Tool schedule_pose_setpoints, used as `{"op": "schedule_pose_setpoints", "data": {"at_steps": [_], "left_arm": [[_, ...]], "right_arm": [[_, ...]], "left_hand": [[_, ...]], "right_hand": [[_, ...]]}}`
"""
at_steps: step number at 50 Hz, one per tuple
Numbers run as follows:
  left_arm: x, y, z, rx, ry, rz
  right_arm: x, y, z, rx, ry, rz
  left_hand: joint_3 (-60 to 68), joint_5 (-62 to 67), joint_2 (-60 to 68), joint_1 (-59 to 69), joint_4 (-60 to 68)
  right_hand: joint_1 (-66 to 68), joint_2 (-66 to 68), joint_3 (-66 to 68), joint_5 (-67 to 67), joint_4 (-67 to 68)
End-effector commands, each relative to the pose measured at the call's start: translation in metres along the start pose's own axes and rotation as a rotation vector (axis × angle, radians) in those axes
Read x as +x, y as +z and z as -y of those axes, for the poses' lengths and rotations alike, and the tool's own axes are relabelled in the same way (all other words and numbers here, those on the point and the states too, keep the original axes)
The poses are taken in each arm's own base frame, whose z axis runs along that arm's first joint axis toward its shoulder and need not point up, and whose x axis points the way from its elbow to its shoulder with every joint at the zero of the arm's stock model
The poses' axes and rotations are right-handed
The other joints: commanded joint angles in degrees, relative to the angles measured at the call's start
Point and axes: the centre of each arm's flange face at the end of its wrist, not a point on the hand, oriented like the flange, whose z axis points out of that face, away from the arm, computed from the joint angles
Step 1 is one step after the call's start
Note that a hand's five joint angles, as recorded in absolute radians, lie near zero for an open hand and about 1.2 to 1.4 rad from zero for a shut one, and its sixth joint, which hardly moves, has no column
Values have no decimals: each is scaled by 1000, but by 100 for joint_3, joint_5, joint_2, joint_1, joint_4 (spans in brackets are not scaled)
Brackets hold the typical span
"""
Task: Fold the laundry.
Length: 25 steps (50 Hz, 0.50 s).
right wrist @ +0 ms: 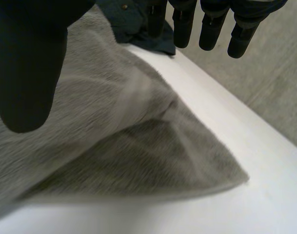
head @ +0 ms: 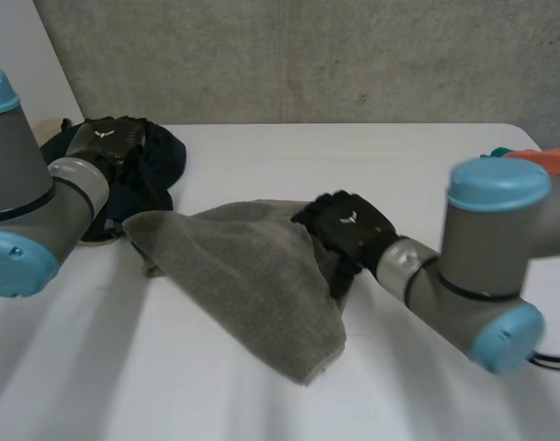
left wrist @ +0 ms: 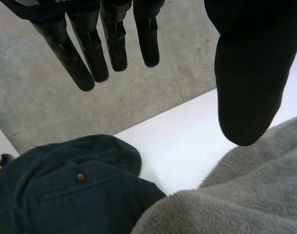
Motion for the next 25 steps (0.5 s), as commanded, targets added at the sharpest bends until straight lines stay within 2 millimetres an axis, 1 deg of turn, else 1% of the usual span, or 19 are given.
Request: {"op": "schedule_pose_setpoints", "data": {"at_steps": [1,3,4,9,10,11,12,13,15,16,19,20,23,24,25], "left_arm": [[-10,-8,-7,-21,-11,-34],[-13,-10,-8,-20,-15,-33],[-16,-12,-9,-18,-18,-33],[-20,-17,-13,1,-23,-37],[-20,-17,-13,6,-23,-38],[-20,-18,-14,11,-22,-39],[-21,-18,-15,18,-23,-38],[-22,-18,-15,24,-23,-37],[-22,-18,-15,32,-20,-38],[-22,-17,-15,40,-20,-38],[-22,-16,-14,54,-19,-36],[-22,-16,-13,58,-17,-37],[-21,-16,-9,68,-13,-40],[-21,-16,-9,66,-16,-41],[-21,-16,-9,66,-16,-41]], "right_arm": [[-8,53,3,-7,-29,18],[-9,63,-2,-22,-38,19],[-11,72,-5,-30,-48,17],[-15,92,-15,-41,-64,-3],[-15,94,-17,-44,-62,-2],[-16,95,-18,-48,-60,0],[-17,95,-20,-61,-56,11],[-18,94,-20,-68,-55,15],[-18,93,-20,-76,-48,27],[-14,89,-17,-84,-42,25],[-4,77,-11,-115,-29,10],[2,64,-7,-143,-18,5],[18,41,-2,-181,-4,-18],[31,24,5,-192,2,-41],[37,15,6,-202,3,-54]], "left_hand": [[-155,-64,-142,-182,-97],[-206,-115,-192,-233,-148],[-223,-132,-209,-250,-164],[-273,-183,-260,-300,-215],[-273,-183,-260,-300,-215],[-273,-183,-260,-300,-215],[-273,-183,-260,-300,-215],[-273,-183,-260,-300,-215],[-273,-183,-260,-300,-215],[-273,-183,-260,-300,-215],[-273,-183,-260,-300,-215],[-273,-183,-260,-300,-215],[-290,-200,-277,-317,-232],[-307,-216,-293,-334,-249],[-307,-216,-294,-334,-249]], "right_hand": [[-259,-157,-150,-233,-162],[-259,-157,-150,-233,-162],[-259,-157,-150,-233,-162],[-259,-157,-150,-233,-162],[141,243,249,167,237],[645,747,753,670,741],[2115,2217,2224,2141,2212],[3279,3381,3387,3305,3375],[6353,6455,6461,6379,6449],[6737,6839,6846,6763,6834],[6741,6843,6850,6767,6838],[6741,6843,6850,6767,6838],[6741,6843,6850,6767,6838],[6741,6843,6850,6767,6838],[6741,6843,6850,6767,6838]]}}
